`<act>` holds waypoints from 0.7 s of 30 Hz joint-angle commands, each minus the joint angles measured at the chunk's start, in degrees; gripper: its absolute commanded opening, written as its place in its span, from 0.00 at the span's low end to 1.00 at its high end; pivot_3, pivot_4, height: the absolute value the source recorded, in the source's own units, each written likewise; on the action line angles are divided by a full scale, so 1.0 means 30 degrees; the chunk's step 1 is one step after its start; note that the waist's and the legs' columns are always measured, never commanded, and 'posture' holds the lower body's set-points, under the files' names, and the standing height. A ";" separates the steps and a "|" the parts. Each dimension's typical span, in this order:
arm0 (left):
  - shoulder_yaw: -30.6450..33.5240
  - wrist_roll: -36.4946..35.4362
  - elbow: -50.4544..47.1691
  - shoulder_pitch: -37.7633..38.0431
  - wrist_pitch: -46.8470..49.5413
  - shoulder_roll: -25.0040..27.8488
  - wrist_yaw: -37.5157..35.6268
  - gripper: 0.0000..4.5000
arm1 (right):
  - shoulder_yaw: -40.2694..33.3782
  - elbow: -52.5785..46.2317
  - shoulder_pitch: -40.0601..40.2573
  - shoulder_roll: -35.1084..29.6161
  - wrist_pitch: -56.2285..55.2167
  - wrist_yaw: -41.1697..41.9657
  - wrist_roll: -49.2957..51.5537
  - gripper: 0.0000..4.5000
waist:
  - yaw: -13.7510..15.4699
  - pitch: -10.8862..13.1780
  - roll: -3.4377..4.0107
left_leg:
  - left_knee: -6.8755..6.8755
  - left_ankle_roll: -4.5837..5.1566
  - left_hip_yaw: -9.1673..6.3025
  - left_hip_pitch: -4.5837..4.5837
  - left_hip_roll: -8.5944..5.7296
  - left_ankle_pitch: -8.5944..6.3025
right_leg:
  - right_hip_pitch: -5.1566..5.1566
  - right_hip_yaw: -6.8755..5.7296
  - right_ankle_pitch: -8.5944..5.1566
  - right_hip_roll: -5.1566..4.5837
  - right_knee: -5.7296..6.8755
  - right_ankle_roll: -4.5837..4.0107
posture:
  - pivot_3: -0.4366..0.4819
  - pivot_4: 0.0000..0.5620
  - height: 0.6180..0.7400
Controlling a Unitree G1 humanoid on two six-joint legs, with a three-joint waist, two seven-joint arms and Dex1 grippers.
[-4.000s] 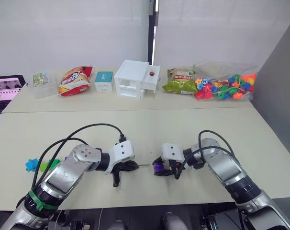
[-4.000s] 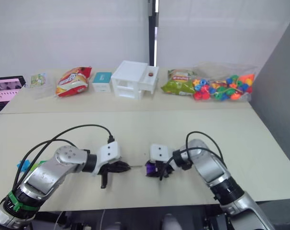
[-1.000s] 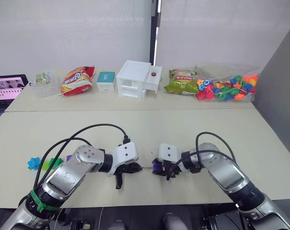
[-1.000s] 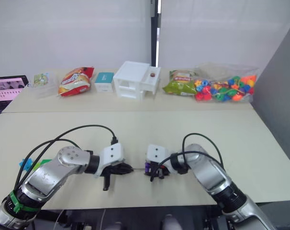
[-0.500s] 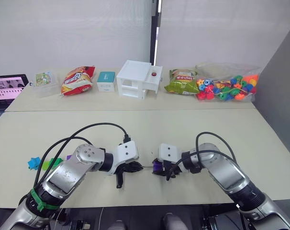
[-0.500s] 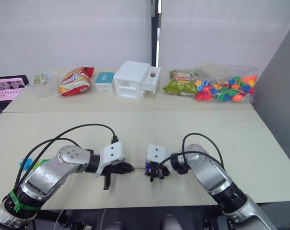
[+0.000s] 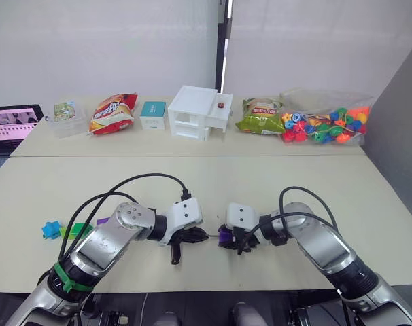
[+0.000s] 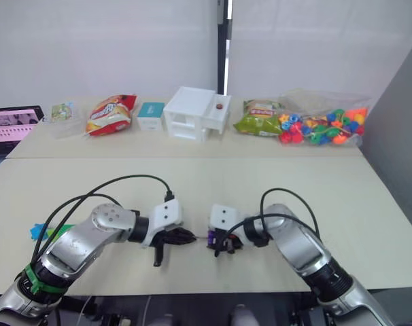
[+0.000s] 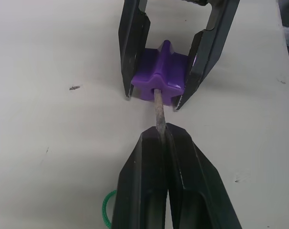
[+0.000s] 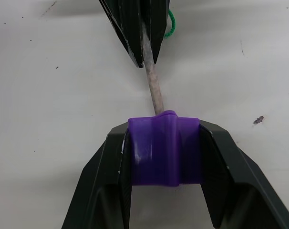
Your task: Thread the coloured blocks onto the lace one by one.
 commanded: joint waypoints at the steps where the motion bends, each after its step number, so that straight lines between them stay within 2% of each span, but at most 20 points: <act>1: -0.0944 0.0017 0.0139 -0.0875 -0.1051 -0.1007 -0.0537 0.00 | 0.0517 -0.0133 0.0264 0.0161 0.0463 -0.0202 0.0071 0.31 | 0.0031 -0.0002 -0.0002 | 0.0002 0.0000 -0.0001 0.0000 0.0000 0.0000 | 0.0000 0.0000 0.0000 0.0000 -0.0001 0.0000 | 0.48 0.27 1.00; 11: -0.1389 0.0828 0.1150 -0.1656 -0.1909 -0.1785 -0.1278 0.00 | 0.0359 -0.0297 0.0359 0.0153 0.0638 -0.0306 0.0118 0.31 | 0.0248 -0.0011 -0.0007 | 0.0025 -0.0006 -0.0004 0.0004 -0.0009 0.0004 | 0.0036 0.0000 -0.0001 -0.0006 -0.0016 0.0002 | 0.48 0.27 1.00; 21: -0.0932 0.1367 0.1403 -0.1388 -0.3247 -0.0915 -0.2143 0.00 | 0.0064 0.0075 0.0885 0.0467 -0.0512 0.0459 0.0926 0.31 | 0.0155 -0.0011 -0.0008 | 0.0018 -0.0005 -0.0003 0.0001 -0.0005 0.0003 | 0.0011 -0.0001 -0.0001 -0.0002 -0.0006 0.0002 | 0.48 0.27 1.00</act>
